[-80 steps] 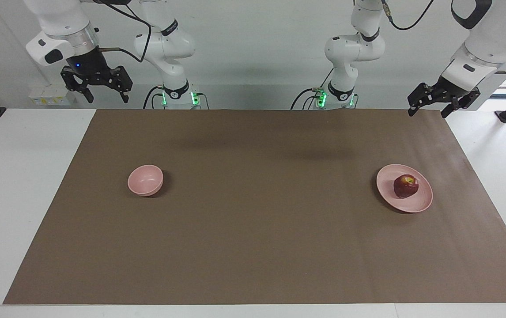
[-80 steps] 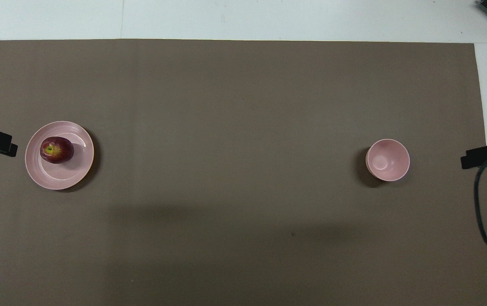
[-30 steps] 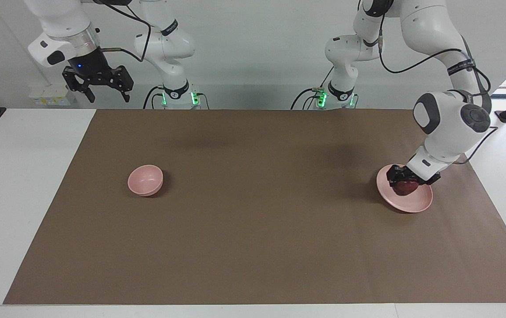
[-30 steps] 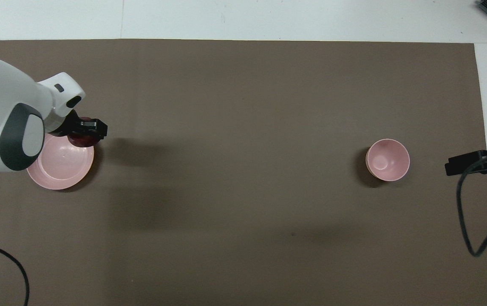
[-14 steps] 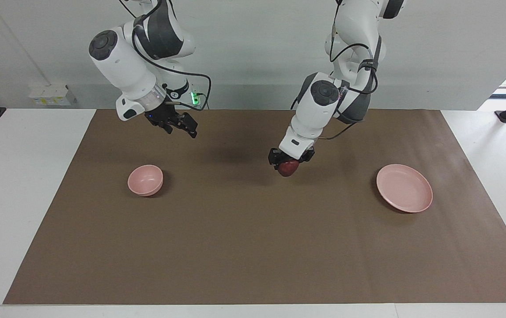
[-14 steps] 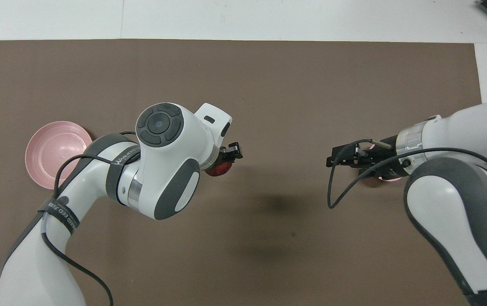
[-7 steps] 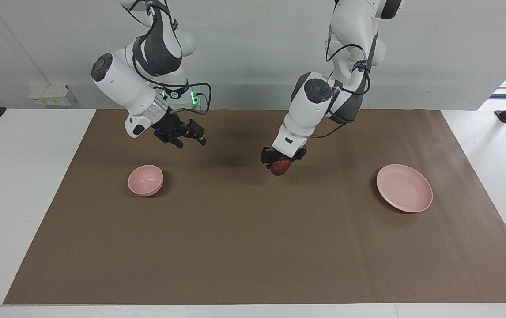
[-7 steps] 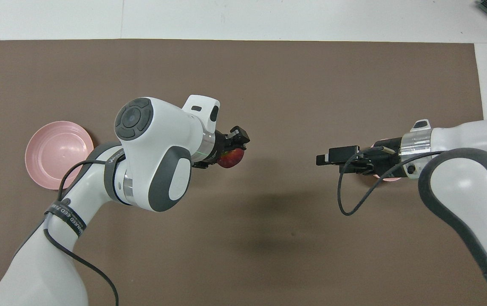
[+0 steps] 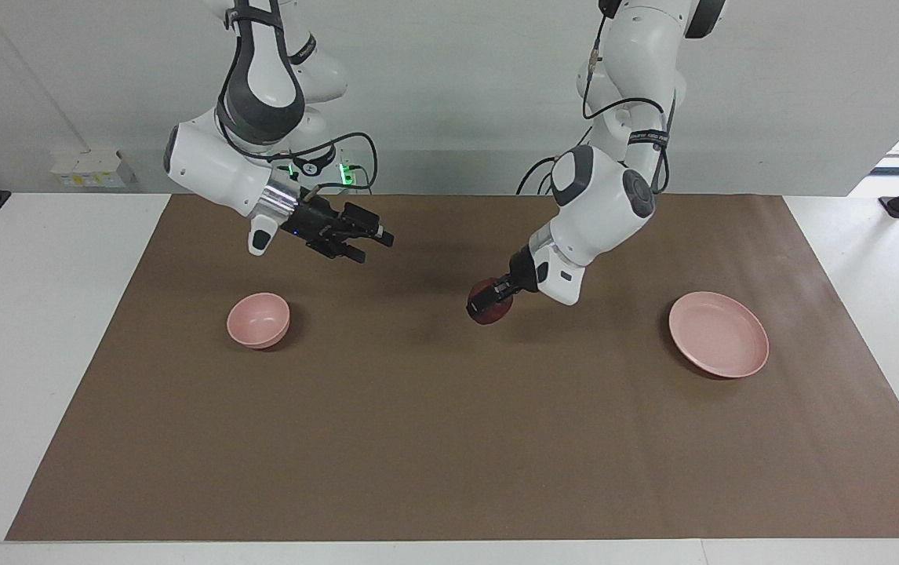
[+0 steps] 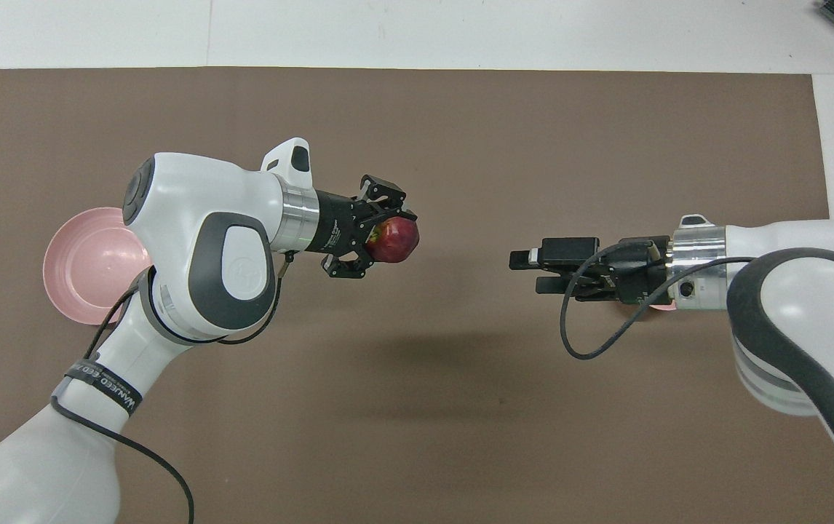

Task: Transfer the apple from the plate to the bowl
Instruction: 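Bring the apple toward the right gripper and grasp it there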

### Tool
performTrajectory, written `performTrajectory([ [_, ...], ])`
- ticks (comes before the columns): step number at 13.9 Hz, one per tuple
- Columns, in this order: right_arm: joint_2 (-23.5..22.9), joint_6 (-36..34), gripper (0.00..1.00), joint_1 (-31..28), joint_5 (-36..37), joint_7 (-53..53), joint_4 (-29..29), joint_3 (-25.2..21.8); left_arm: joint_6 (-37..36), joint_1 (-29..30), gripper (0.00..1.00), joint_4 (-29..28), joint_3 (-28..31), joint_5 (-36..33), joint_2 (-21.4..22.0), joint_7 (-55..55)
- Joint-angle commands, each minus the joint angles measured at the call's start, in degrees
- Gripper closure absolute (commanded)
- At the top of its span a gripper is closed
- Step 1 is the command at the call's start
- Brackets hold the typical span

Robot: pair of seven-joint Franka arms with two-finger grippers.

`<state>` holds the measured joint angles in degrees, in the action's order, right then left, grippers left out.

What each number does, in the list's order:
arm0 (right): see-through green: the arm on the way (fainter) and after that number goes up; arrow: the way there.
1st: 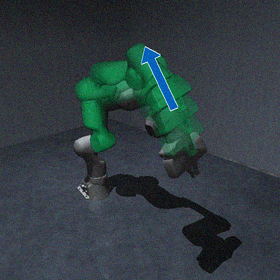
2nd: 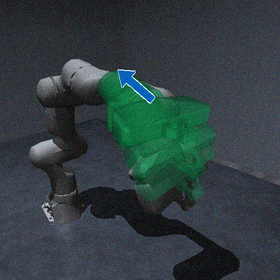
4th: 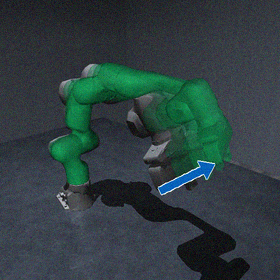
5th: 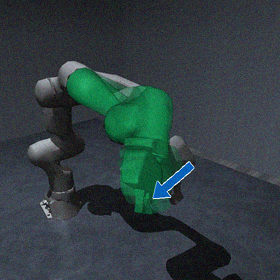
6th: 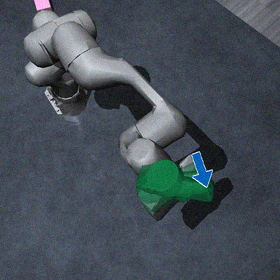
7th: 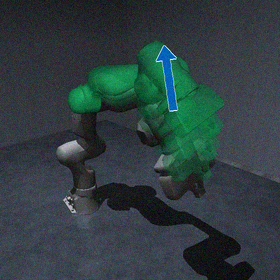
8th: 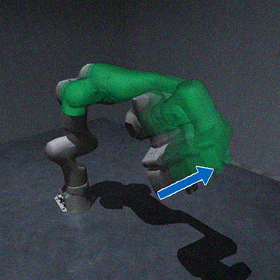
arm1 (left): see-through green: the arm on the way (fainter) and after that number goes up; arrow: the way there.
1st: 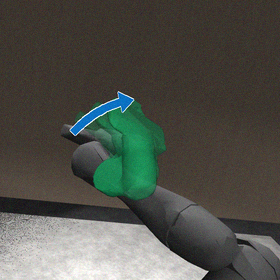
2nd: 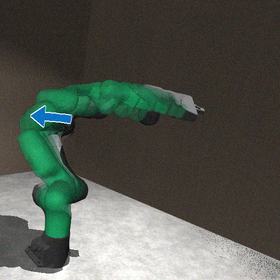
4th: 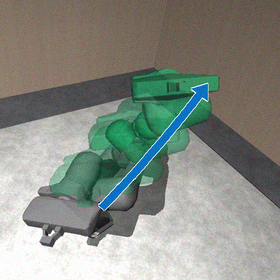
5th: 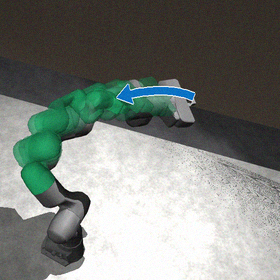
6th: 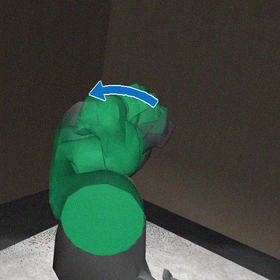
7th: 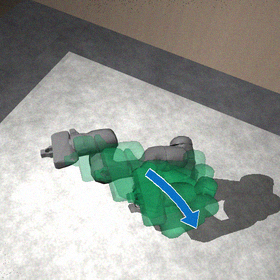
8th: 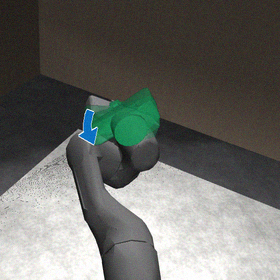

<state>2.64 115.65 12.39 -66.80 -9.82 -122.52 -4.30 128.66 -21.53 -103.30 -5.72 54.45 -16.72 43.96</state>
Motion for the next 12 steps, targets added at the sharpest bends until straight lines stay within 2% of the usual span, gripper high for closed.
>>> performTrajectory([
  [1, 0.26, 7.01, 0.0, 4.29, -7.18, -2.05, -1.67, 0.09, -4.02, 2.54, 1.0, -0.5, -0.87, 6.44, 1.43, 7.94],
  [3, -0.09, 10.72, 0.0, 6.76, -9.48, -1.52, -1.59, 0.09, -9.36, 4.91, 1.0, 0.02, -1.31, 9.6, 2.22, 16.21],
  [5, -0.62, 11.09, 0.0, 6.59, -10.44, -5.02, -1.15, 0.09, -13.34, 7.11, 1.0, 0.2, -1.92, 17.58, 2.31, 18.69],
  [7, -1.41, 12.13, 0.0, 6.94, -16.31, -8.44, -1.06, 0.17, -16.67, 7.65, 1.0, -0.68, -2.01, 23.65, 3.53, 19.32],
  [10, -1.41, 13.72, 0.0, 8.79, -17.13, -6.02, -0.97, 0.17, -16.78, 7.39, 1.0, -3.74, -2.1, 32.26, 5.9, 19.32],
  [12, -1.5, 14.07, 0.0, 9.4, -19.22, -3.81, -0.45, 0.26, -15.73, 6.86, 1.0, -4.8, -3.33, 34.57, 6.79, 19.32],
])
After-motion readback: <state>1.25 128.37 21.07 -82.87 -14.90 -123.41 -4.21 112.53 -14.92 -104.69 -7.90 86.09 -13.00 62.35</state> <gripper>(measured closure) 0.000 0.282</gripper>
